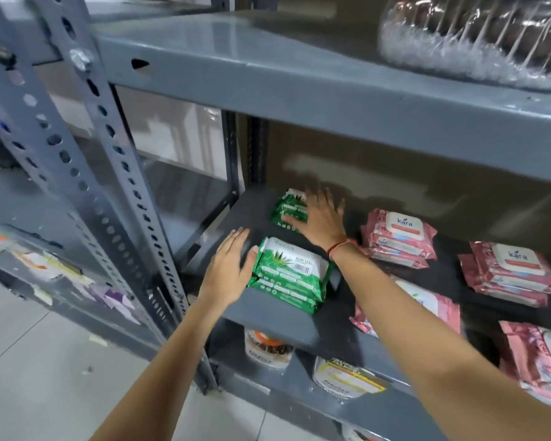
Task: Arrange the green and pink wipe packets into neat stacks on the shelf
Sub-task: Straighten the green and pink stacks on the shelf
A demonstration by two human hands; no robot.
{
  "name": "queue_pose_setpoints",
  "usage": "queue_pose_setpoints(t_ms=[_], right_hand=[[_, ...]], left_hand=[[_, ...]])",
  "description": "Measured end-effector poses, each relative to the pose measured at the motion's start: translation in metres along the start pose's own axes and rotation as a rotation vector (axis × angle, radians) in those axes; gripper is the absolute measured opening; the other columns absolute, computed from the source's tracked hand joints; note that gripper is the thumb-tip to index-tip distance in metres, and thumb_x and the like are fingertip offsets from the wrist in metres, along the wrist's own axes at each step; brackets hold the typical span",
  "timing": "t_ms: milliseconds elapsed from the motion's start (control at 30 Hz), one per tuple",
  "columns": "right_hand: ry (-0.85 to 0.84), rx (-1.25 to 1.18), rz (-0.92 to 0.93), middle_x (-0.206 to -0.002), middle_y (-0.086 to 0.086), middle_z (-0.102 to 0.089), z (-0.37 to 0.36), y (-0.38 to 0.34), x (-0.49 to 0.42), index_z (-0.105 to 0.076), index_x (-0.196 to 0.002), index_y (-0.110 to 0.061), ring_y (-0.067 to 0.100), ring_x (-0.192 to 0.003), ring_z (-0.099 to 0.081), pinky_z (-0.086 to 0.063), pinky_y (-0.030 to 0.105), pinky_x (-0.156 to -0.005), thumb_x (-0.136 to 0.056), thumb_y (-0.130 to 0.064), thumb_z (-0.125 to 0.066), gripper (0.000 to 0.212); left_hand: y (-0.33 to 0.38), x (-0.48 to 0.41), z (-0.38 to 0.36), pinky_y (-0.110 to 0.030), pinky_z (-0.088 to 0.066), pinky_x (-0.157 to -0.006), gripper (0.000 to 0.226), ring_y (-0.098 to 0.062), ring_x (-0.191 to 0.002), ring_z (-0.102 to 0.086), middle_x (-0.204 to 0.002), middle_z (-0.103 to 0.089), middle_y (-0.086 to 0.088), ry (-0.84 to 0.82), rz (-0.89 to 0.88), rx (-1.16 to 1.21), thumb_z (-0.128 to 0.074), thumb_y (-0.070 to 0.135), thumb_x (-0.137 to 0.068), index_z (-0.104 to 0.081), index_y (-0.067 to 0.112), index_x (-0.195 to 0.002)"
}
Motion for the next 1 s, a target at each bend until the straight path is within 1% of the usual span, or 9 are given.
queue_pose_setpoints(t_ms=[67,133,200,267,433,567,800,933,1000], right_hand=[[-0.046,-0.131,0.003,-0.156,0.012,-0.024,0.008,-0.014,0.025,-0.029,-0.147,-0.013,0.03,-0.146,-0.016,-0.012,0.054,-0.117,-0.082,-0.07,-0.047,0.088],[-0.055,-0.17,0.101,-0.156,0.01,-0.026,0.011,-0.032,0.06,-0.033,-0.146,-0.017,0.028,-0.145,-0.018,-0.012,0.049,-0.117,-0.081,-0.07,-0.049,0.085],[0.004,-0.103,0.204,-0.154,0.009,-0.029,0.009,-0.047,0.095,-0.034,-0.145,-0.02,0.027,-0.144,-0.022,-0.014,0.05,-0.115,-0.078,-0.071,-0.052,0.086],[0.005,0.002,0.235,-0.156,0.01,-0.023,0.0,-0.054,0.116,-0.027,-0.148,-0.023,0.028,-0.144,-0.019,-0.011,0.053,-0.114,-0.075,-0.071,-0.055,0.091],[-0.006,0.205,0.216,-0.156,0.016,-0.018,-0.025,-0.054,0.127,-0.013,-0.151,-0.022,0.034,-0.142,-0.02,-0.014,0.058,-0.113,-0.08,-0.067,-0.052,0.093],[0.047,0.264,0.229,-0.151,0.019,-0.029,-0.031,-0.055,0.128,-0.02,-0.15,-0.02,0.037,-0.137,-0.03,-0.022,0.057,-0.11,-0.087,-0.064,-0.043,0.08],[0.096,0.32,0.215,-0.145,0.02,-0.039,-0.032,-0.056,0.128,-0.028,-0.146,-0.017,0.038,-0.13,-0.039,-0.031,0.055,-0.105,-0.087,-0.062,-0.042,0.076],[0.053,0.321,0.205,-0.15,0.019,-0.03,-0.028,-0.057,0.129,-0.021,-0.149,-0.02,0.037,-0.136,-0.031,-0.026,0.059,-0.107,-0.088,-0.064,-0.039,0.077],[0.101,0.296,0.183,-0.151,0.018,-0.031,-0.019,-0.054,0.135,-0.022,-0.15,-0.022,0.034,-0.138,-0.032,-0.022,0.062,-0.108,-0.087,-0.067,-0.038,0.078]], left_hand=[[-0.005,0.011,-0.003,-0.03,-0.019,-0.112,0.049,-0.02,-0.138,-0.027,-0.146,-0.038,-0.009,-0.001,0.003,-0.001,-0.041,0.032,-0.097,-0.038,0.007,-0.138],[-0.008,0.024,-0.002,-0.03,-0.019,-0.112,0.048,-0.022,-0.138,-0.029,-0.146,-0.039,-0.012,0.021,-0.008,0.022,-0.042,0.03,-0.097,-0.038,0.006,-0.138],[-0.011,0.037,0.0,-0.034,-0.022,-0.113,0.048,-0.024,-0.137,-0.03,-0.144,-0.04,-0.014,0.033,-0.038,0.027,-0.04,0.031,-0.097,-0.038,0.004,-0.137],[-0.014,0.052,0.001,-0.04,-0.024,-0.114,0.052,-0.025,-0.137,-0.03,-0.144,-0.04,-0.015,0.029,-0.076,-0.025,-0.034,0.036,-0.098,-0.037,0.003,-0.137],[-0.026,0.08,-0.014,-0.043,-0.01,-0.117,0.062,-0.021,-0.141,-0.02,-0.15,-0.032,-0.011,-0.048,-0.064,-0.221,-0.017,0.033,-0.088,-0.03,0.004,-0.141],[-0.032,0.093,-0.03,-0.039,0.001,-0.118,0.063,-0.017,-0.143,-0.009,-0.154,-0.022,-0.008,-0.123,-0.051,-0.329,-0.016,0.031,-0.086,-0.024,0.007,-0.144],[-0.029,0.099,-0.032,-0.045,-0.006,-0.117,0.066,-0.022,-0.142,-0.016,-0.152,-0.025,-0.012,-0.111,-0.102,-0.414,-0.015,0.034,-0.085,-0.027,0.004,-0.142],[-0.028,0.1,-0.031,-0.044,-0.005,-0.117,0.067,-0.023,-0.142,-0.017,-0.152,-0.027,-0.012,-0.107,-0.114,-0.398,-0.015,0.035,-0.084,-0.028,0.004,-0.142],[-0.028,0.1,-0.03,-0.044,-0.005,-0.117,0.067,-0.023,-0.142,-0.016,-0.152,-0.027,-0.012,-0.097,-0.116,-0.372,-0.015,0.035,-0.084,-0.029,0.003,-0.141]])
Point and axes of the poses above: each hand's wrist, its own x-axis away from the middle knuckle, its own z-axis out of the back of the hand, y = z × x, the point moved 4 cm from there along -x, towards the middle knuckle
